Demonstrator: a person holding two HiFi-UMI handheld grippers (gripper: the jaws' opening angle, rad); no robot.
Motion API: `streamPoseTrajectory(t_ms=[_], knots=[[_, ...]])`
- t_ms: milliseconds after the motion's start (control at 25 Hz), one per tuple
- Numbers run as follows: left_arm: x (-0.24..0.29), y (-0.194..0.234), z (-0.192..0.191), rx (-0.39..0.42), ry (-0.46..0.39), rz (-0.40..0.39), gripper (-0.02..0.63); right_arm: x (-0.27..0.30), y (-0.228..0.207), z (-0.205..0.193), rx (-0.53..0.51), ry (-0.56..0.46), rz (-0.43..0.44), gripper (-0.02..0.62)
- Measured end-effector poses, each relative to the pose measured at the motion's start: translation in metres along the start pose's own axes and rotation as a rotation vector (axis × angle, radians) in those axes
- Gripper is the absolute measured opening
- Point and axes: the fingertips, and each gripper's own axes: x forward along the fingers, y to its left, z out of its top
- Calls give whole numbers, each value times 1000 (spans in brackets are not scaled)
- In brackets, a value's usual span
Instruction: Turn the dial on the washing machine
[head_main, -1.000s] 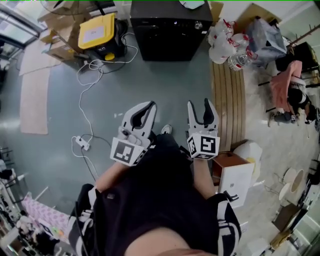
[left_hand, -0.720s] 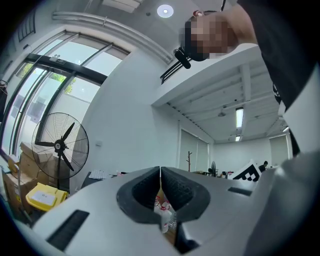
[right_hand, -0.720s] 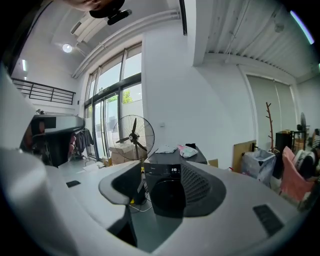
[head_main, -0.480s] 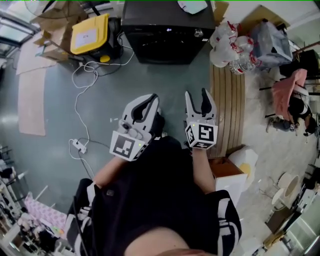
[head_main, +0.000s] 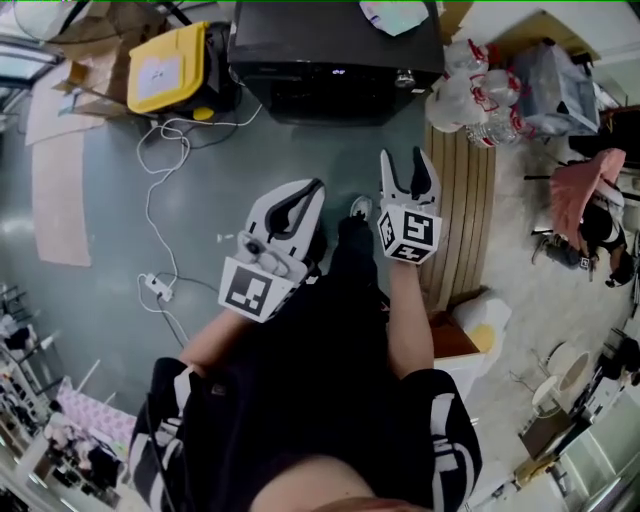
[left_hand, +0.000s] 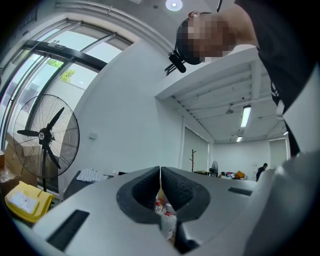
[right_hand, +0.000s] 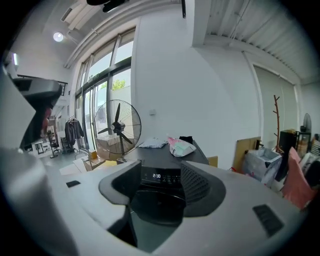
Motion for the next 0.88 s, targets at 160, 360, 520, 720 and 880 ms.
streamPoseTrajectory(t_ms=[160,360,520,720,880], knots=[[56,21,-24,9,29,20,25,89,-52,-31,-14,58,-15,261],[126,48,-57,9,50,60,25,200,-116,-95,-97,181,-43,261],[171,66,-87,1,58,83,25,266,-158,-142,-176,242,-89,272],[203,80,-123,-1,68,98,25,323,-181,-177,-271,268,-88,296],[212,84,-139,-13,71,116,25,346,-188,-187,-294,272,-79,296]])
